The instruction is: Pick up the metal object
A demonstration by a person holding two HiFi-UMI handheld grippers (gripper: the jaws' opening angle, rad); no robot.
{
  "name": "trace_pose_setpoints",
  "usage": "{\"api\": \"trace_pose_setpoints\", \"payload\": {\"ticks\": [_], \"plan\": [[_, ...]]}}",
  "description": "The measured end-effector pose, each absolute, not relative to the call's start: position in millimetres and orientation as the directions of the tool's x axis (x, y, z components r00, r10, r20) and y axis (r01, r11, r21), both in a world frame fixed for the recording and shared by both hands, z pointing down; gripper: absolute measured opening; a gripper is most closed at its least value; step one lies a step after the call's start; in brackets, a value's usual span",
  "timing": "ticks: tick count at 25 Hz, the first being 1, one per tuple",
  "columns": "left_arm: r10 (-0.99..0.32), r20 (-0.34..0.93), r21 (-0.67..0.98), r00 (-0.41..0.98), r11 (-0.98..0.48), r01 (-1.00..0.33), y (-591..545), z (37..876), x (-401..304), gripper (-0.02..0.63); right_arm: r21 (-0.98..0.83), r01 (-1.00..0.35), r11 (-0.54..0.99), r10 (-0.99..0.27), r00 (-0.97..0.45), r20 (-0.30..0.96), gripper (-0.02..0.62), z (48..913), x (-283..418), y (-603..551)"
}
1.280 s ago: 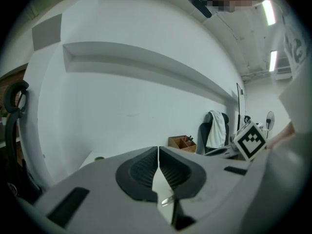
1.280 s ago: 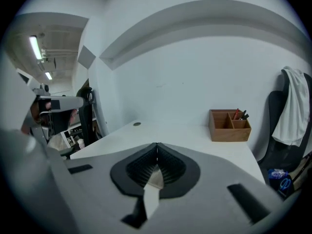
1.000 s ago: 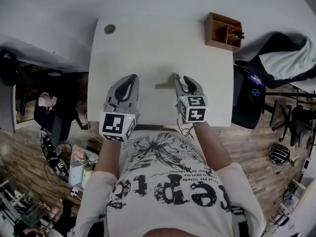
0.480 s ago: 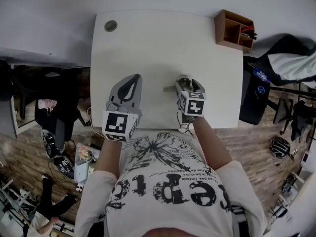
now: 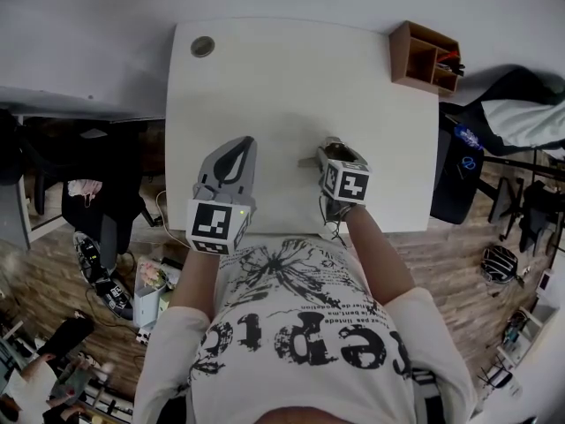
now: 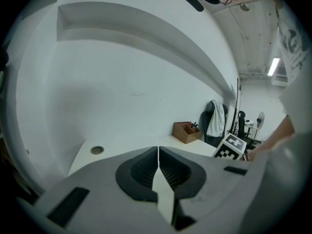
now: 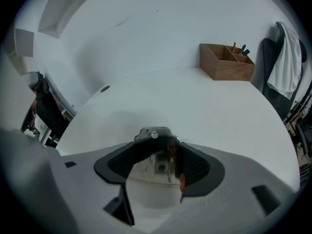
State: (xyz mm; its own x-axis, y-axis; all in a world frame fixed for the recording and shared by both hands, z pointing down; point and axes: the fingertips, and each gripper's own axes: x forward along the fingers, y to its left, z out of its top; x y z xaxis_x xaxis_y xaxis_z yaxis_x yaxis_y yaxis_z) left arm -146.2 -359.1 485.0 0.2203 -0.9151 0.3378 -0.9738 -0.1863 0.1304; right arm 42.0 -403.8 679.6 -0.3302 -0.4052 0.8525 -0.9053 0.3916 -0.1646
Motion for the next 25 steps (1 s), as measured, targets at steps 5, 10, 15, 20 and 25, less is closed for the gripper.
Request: {"api": "trace_pose_setpoints", "payload": {"ticks": [5, 10, 15, 20, 25], "plan": [[-0.918, 0.329, 0.123, 0.221, -0.191, -0.974, -357, 479, -142, 0.011, -0.191, -0.913, 0.36, -0.412, -0.339, 0.846, 0.279, 670, 44, -404], [-0.925, 0.322, 0.099, 0.202, -0.18, -0.979, -356, 468, -139, 0.011, -0.19, -0.894, 0.405, -0.474, -0.383, 0.793, 0.279, 636, 36, -413], [-0.942, 0.282, 0.068, 0.184, -0.172, -0.983, -357, 448, -138, 0.011, -0.19, -0.857, 0.48, -0.56, -0.466, 0.685, 0.279, 582, 22, -429], [-0.954, 0.249, 0.043, 0.168, -0.163, -0.986, -354, 427, -133, 0.011, -0.164, -0.792, 0.588, -0.629, -0.575, 0.523, 0.279, 515, 10, -434], [-0.965, 0.212, 0.02, 0.153, -0.152, -0.988, -350, 403, -129, 0.011, -0.095, -0.758, 0.645, -0.684, -0.628, 0.372, 0.279, 453, 11, -432]]}}
